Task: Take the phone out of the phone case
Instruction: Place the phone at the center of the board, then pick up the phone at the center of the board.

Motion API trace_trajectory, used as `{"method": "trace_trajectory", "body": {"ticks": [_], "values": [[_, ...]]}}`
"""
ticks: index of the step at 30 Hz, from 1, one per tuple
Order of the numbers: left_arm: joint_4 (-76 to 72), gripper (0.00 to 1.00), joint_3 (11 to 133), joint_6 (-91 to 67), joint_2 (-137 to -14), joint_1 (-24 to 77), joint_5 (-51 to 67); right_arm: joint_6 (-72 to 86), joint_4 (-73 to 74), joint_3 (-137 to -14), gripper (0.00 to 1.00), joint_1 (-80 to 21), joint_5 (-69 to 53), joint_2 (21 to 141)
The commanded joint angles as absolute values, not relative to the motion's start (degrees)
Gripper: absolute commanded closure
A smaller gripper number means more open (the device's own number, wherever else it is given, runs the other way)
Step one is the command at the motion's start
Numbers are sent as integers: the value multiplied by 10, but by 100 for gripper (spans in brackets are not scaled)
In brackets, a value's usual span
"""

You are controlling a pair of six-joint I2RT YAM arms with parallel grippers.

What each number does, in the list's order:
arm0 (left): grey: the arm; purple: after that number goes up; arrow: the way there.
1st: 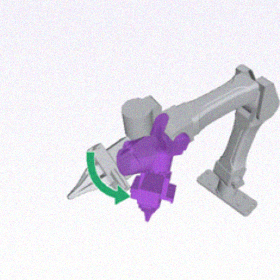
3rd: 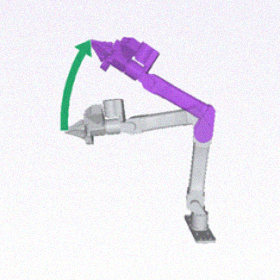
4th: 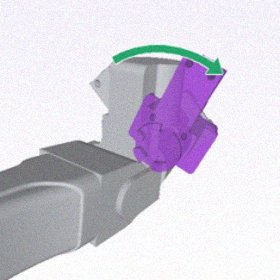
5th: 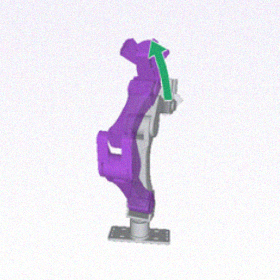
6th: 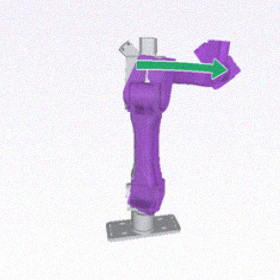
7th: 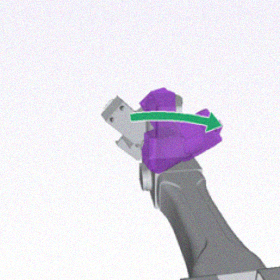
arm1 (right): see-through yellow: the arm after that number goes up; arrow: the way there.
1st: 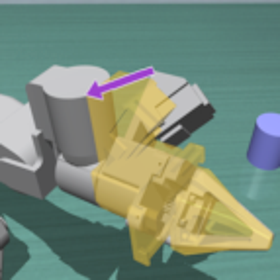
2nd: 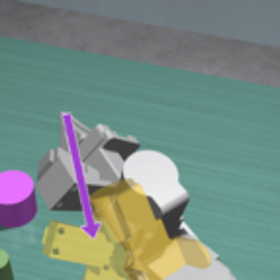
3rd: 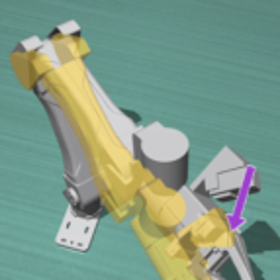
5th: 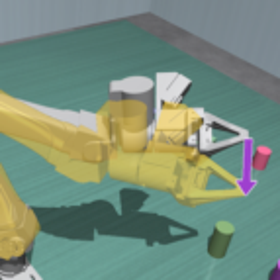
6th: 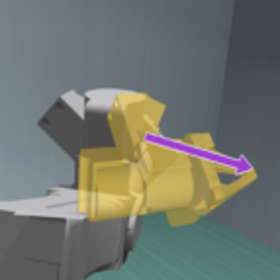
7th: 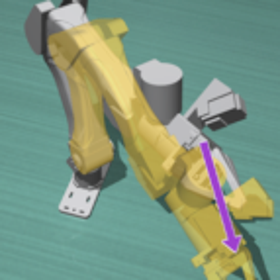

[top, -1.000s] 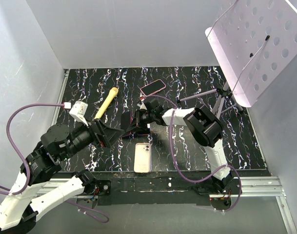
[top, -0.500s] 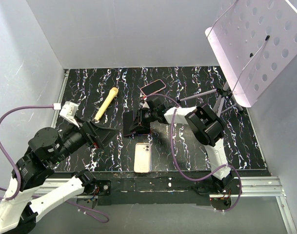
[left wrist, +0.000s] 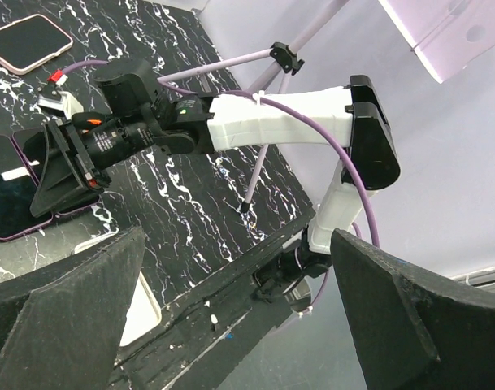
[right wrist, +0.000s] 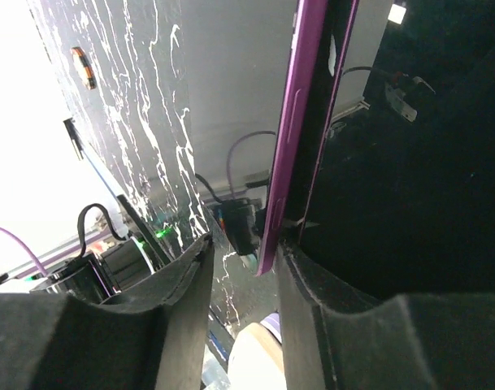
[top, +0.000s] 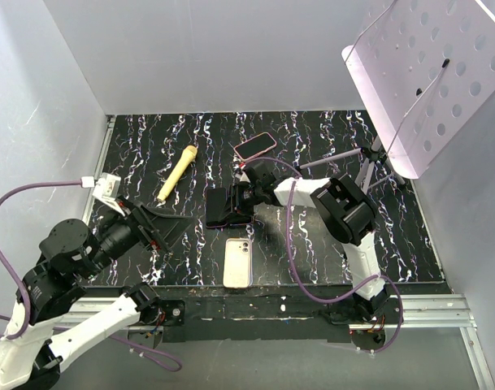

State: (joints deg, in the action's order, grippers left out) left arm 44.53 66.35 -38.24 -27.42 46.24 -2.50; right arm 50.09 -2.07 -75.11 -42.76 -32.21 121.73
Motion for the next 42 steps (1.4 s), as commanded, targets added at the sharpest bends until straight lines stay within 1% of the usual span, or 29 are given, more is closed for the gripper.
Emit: {"method": "trace_trajectory", "body": {"ticks": [1,4,6,8,9,11,12,14,15,16,18,22,24,25,26,28,30,33,36,38,42], "values": [[435,2,671,-383,-301,461,-14,482,-1,-772,56,-429,-309,1163],[437,2,683,-378,-314,461,-18,469,51,-782,54,-429,-301,1139],[434,2,685,-374,-318,461,-25,459,76,-785,45,-430,-292,1112],[436,2,683,-368,-322,461,-34,451,101,-792,33,-430,-275,1083],[439,2,683,-367,-322,461,-40,445,119,-801,29,-430,-267,1072],[441,2,684,-361,-322,461,-51,432,167,-829,21,-429,-218,1063],[443,2,682,-360,-319,461,-56,428,193,-844,19,-429,-176,1063],[444,2,677,-357,-314,461,-68,445,232,-878,17,-428,-55,1073],[446,2,675,-356,-312,461,-74,464,249,-900,16,-425,-19,1084],[447,2,676,-354,-312,461,-77,490,266,-926,16,-423,52,1102],[453,2,678,-354,-315,461,-80,565,339,-1003,15,-413,114,1155],[455,2,671,-356,-324,461,-71,616,398,-1177,14,-385,134,1272],[445,2,658,-345,-329,461,-72,611,388,-1220,14,-375,135,1314],[446,2,652,-335,-339,461,-82,606,377,-1241,16,-369,119,1326],[461,2,654,-335,-355,461,-113,606,378,-1250,17,-361,100,1332],[486,2,673,-320,-407,461,-160,600,361,-1226,18,-352,69,1318],[477,2,692,-298,-461,457,-180,552,323,-1178,20,-348,41,1285],[425,2,710,-277,-531,416,-167,478,322,-1121,21,-345,4,1231],[364,2,717,-302,-608,309,-42,427,338,-1051,20,-345,-37,1166],[289,2,708,-328,-662,253,54,397,322,-979,21,-345,-57,1106],[182,2,739,-312,-782,197,149,349,296,-828,19,-345,-73,971]]}}
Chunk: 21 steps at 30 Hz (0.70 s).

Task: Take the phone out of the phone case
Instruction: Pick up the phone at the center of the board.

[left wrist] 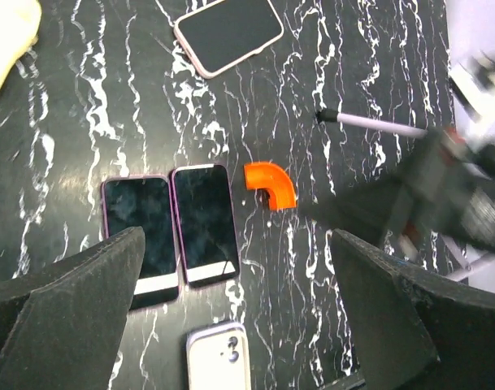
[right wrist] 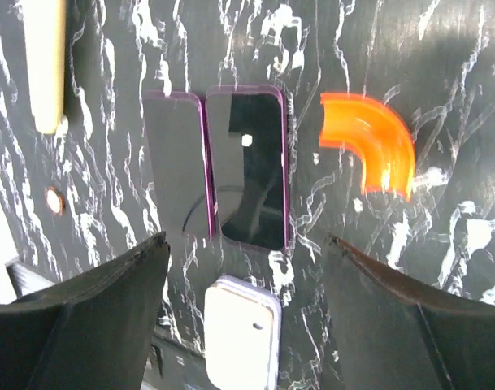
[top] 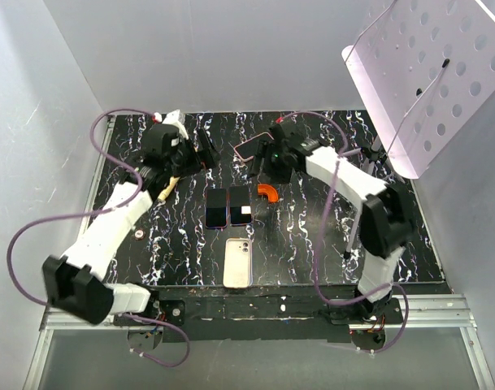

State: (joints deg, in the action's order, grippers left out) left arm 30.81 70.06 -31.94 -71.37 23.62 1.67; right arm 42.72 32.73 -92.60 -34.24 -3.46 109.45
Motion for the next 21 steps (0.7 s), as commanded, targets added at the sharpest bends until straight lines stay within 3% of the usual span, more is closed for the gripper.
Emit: {"method": "trace_trajectory", "body": {"ticks": [1,8,14,21], "values": [[172,2,759,-298,-821,190,164,336,300,-807,18,-345,-75,945],[133,2,925,-218,-1084,163,267,300,296,-685,18,-345,-142,776],[147,2,1050,-160,-1242,163,244,315,245,-607,19,-345,-206,645],[270,2,1268,-127,-1406,157,235,330,229,-568,19,-345,-201,570]]}}
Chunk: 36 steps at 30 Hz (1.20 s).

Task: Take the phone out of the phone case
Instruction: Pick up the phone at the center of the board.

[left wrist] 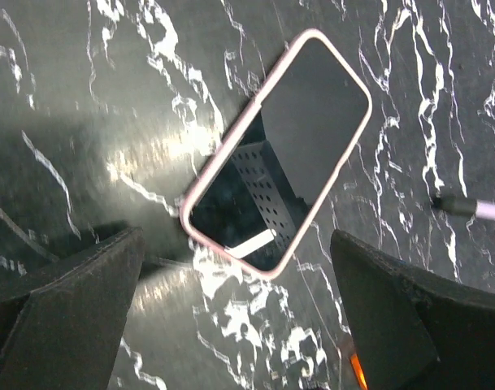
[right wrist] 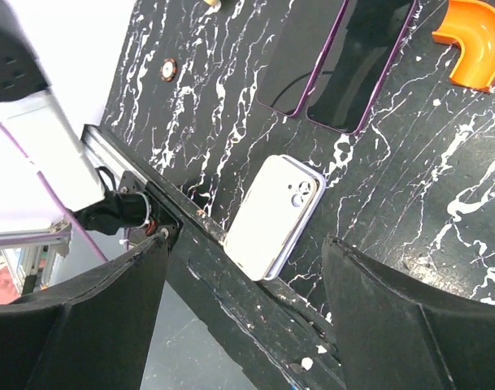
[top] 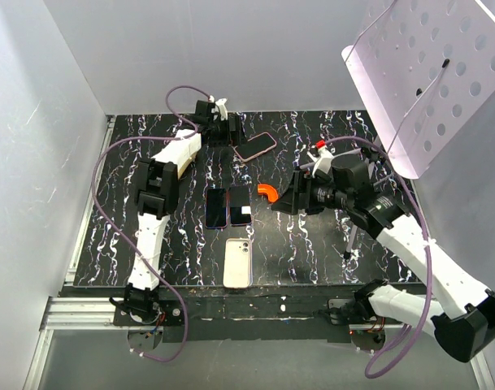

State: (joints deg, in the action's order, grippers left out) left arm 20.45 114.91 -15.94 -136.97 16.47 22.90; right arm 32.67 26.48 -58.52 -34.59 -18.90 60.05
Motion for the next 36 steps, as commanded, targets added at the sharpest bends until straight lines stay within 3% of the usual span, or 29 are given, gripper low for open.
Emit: {"method": "trace_trajectory", "body": {"ticks": [1,6,14,32,34,36], "values": [[282,2,1299,-127,-1425,157,246,333,225,-563,19,-345,-200,562],[319,2,1397,-155,-1509,155,270,345,205,-540,19,-345,-197,538],[339,6,1368,-132,-1504,178,335,350,205,-534,19,-345,-187,519],[477,1,1367,40,-1503,288,26,364,207,-502,19,-345,-160,469],[489,7,1384,47,-1516,292,12,364,208,-503,20,-345,-156,466],[492,19,1385,51,-1519,295,-9,364,210,-504,19,-345,-154,467]]}}
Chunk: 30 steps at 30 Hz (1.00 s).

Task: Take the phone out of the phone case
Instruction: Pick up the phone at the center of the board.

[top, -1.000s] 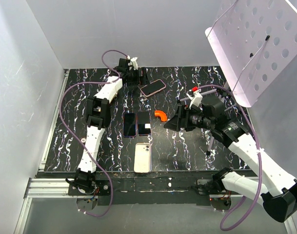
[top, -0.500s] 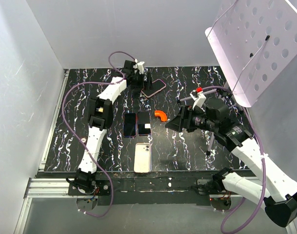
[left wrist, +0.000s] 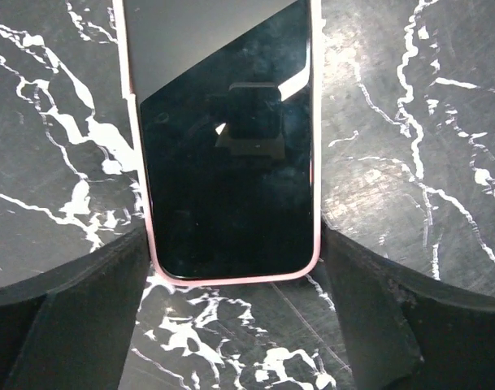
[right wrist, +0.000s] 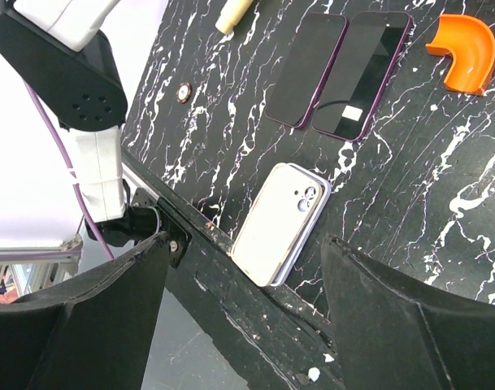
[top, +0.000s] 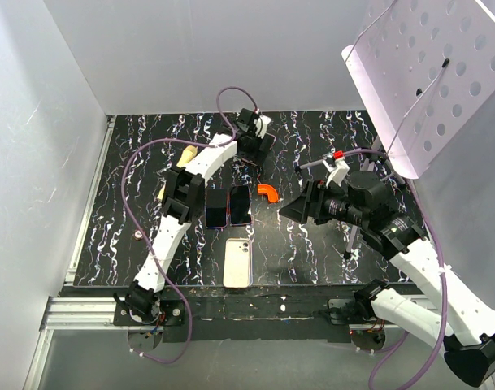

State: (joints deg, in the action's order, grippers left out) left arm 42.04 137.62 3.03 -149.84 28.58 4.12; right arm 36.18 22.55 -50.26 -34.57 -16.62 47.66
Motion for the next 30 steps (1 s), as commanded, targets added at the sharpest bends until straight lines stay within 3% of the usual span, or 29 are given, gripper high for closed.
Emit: {"method": "trace_trajectory", "body": {"ticks": [1,4,7,10,12,13,14,15,17,26,30], "values": [[491,29,1379,54,-1516,297,-18,363,210,-506,19,-345,-153,468],[480,50,1331,57,-1486,302,-44,362,212,-510,19,-345,-152,468],[449,60,1236,46,-1428,304,-46,361,206,-505,19,-345,-149,462],[440,62,1139,25,-1360,305,-42,362,197,-497,19,-345,-148,454],[431,57,1080,5,-1319,305,-26,365,193,-490,19,-345,-148,445],[418,48,1054,4,-1302,305,-16,366,194,-487,20,-345,-148,440],[409,29,1034,-14,-1294,305,-10,367,198,-483,20,-345,-148,435],[403,18,1028,-16,-1292,305,-2,369,199,-479,20,-345,-149,429],[415,6,1053,-18,-1309,305,-5,374,207,-476,20,-345,-150,416],[485,4,1241,-5,-1433,305,-26,373,263,-484,20,-345,-114,361],[504,13,1267,14,-1459,304,-44,374,267,-489,20,-345,-112,361]]}}
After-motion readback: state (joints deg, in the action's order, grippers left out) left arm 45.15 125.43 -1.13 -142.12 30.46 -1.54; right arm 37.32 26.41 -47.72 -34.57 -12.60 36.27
